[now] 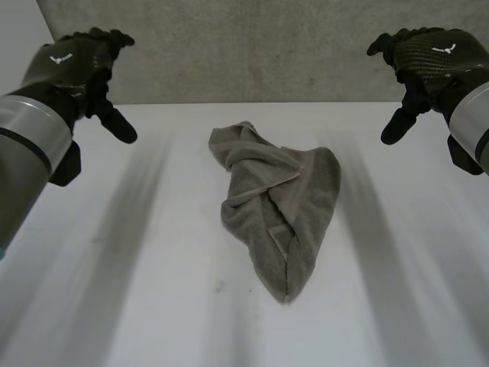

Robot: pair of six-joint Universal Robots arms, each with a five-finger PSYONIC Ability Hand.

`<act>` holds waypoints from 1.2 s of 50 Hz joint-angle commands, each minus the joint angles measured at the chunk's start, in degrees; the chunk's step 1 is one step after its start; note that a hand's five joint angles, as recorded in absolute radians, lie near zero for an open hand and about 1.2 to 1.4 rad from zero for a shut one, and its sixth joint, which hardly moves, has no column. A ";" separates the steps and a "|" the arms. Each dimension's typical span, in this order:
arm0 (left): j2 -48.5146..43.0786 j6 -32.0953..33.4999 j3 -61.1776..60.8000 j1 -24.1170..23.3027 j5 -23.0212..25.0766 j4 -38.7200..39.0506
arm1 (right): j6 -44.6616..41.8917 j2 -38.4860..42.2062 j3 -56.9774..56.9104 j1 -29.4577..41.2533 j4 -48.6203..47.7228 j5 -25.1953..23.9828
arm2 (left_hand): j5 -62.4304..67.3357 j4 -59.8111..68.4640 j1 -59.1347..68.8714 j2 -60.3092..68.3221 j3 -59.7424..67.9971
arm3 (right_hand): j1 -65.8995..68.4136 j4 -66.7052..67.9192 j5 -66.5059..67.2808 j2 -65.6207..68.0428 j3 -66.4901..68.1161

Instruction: Fold the towel.

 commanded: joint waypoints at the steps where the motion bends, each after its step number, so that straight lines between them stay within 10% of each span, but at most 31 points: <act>1: -5.21 0.01 -0.92 -0.71 2.90 1.70 | -5.34 2.65 0.02 -0.10 0.06 -0.18 | 0.30 2.19 2.19 2.06 2.10 | -1.85 -3.14 -3.19 -2.81 -2.39; 35: -55.30 6.77 33.35 -12.67 12.30 12.34 | -8.95 13.55 -0.16 0.16 0.06 -0.09 | 8.04 9.93 9.93 9.79 9.84 | -1.85 -3.14 -3.19 -2.81 -2.39; 50: -58.21 10.29 39.78 -9.86 -4.56 11.90 | -11.31 15.65 0.98 0.51 0.15 -0.09 | 11.07 12.96 12.96 12.82 12.87 | -1.85 -3.14 -3.19 -2.81 -2.39; 60: -51.10 9.15 27.93 -8.54 -7.30 9.26 | -10.79 18.81 3.53 9.37 -1.07 -0.26 | 9.55 11.44 11.44 11.31 11.36 | -1.85 -3.14 -3.19 -2.81 -2.39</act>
